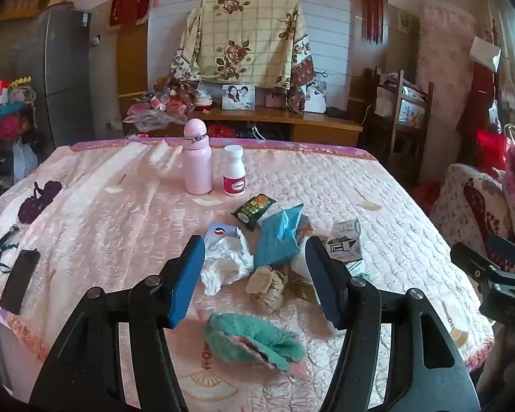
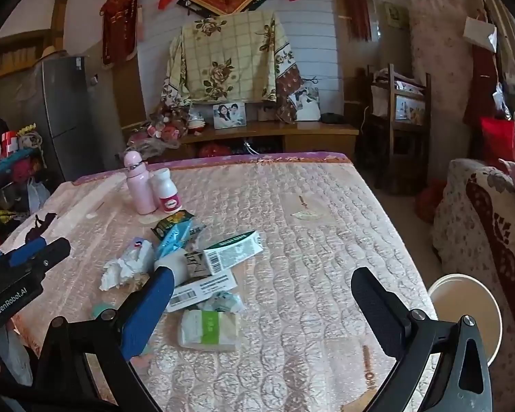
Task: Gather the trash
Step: 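Move both tools toward the scattered items on the bed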
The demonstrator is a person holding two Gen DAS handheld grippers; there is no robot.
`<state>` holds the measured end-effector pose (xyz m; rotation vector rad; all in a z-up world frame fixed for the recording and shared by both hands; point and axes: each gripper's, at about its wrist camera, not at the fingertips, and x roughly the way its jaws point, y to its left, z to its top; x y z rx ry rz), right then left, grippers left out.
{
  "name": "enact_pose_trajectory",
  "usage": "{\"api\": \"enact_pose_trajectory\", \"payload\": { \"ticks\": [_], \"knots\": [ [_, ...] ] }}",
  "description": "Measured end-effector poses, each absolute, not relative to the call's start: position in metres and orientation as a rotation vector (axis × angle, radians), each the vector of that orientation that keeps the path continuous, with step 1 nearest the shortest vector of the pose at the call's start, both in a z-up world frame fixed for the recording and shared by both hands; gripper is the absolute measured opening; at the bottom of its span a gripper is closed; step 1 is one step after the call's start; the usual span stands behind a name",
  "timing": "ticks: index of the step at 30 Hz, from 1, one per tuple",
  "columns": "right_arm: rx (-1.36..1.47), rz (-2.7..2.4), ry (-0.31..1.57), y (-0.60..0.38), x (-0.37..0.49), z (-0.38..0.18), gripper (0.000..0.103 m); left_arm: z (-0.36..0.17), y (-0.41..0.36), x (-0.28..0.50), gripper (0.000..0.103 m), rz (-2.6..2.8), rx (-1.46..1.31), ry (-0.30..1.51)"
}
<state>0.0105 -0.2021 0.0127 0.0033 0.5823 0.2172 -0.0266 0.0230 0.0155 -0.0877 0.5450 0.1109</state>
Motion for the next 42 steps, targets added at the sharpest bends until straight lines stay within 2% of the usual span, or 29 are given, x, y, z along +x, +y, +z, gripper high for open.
{"api": "enact_pose_trajectory", "payload": {
  "ticks": [17, 23, 30, 38, 42],
  "knots": [
    [-0.021, 0.257, 0.570, -0.181, 0.011, 0.014, 0.102, 0.022, 0.037, -0.035, 0.060, 0.103, -0.117, 0.517],
    [0.118, 0.296, 0.540, -0.190, 0.003, 0.023, 0.102, 0.020, 0.034, -0.039, 0.060, 0.101, -0.098, 0.510],
    [0.020, 0.272, 0.590, -0.183, 0.006, 0.015, 0.102, 0.019, 0.032, -0.041, 0.060, 0.101, -0.094, 0.507],
    [0.054, 0.280, 0.672, -0.185, 0.013, 0.014, 0.102, 0.016, 0.033, -0.043, 0.060, 0.106, -0.098, 0.516],
    [0.033, 0.280, 0.607, -0.184, 0.010, 0.013, 0.102, 0.014, 0.035, -0.045, 0.060, 0.105, -0.096, 0.522]
  ]
}}
